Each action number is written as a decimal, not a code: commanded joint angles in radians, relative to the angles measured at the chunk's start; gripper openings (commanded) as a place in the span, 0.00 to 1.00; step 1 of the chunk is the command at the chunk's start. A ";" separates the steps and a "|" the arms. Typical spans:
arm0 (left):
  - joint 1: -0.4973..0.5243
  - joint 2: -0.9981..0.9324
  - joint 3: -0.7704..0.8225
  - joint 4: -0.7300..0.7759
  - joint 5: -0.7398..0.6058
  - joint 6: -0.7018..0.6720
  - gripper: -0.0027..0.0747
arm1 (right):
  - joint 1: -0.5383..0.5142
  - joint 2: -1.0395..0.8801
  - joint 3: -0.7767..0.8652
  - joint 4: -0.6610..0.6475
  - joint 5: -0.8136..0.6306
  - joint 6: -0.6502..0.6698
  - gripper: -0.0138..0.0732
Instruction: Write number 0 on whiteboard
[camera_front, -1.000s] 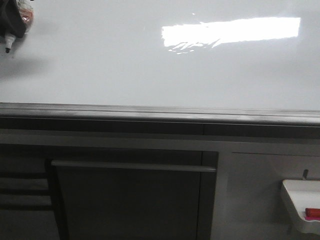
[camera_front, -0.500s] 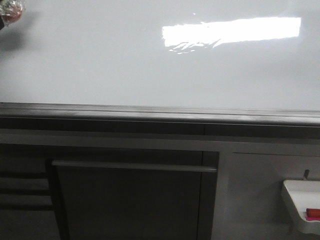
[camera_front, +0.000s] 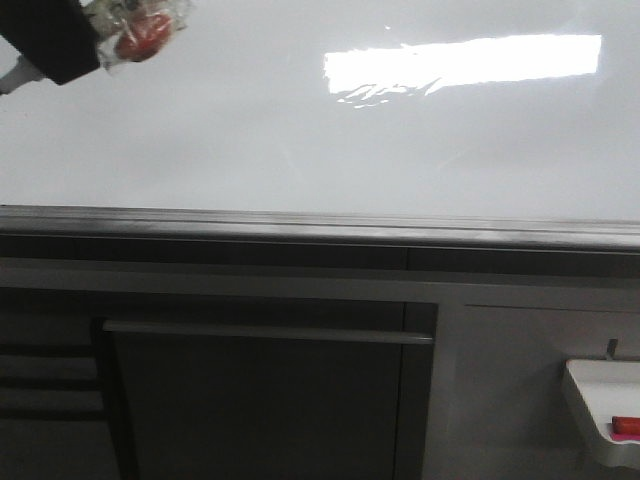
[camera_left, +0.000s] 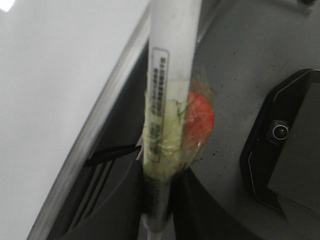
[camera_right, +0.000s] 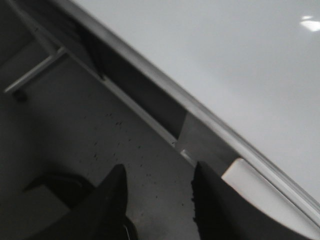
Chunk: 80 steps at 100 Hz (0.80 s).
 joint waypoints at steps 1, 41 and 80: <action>-0.074 -0.030 -0.030 -0.026 -0.019 0.016 0.04 | 0.092 0.052 -0.081 0.016 0.030 -0.072 0.47; -0.309 -0.030 -0.030 -0.024 -0.017 0.018 0.04 | 0.413 0.222 -0.274 0.015 0.119 -0.289 0.47; -0.324 -0.030 -0.030 -0.024 -0.018 0.018 0.04 | 0.479 0.246 -0.278 0.020 0.097 -0.298 0.47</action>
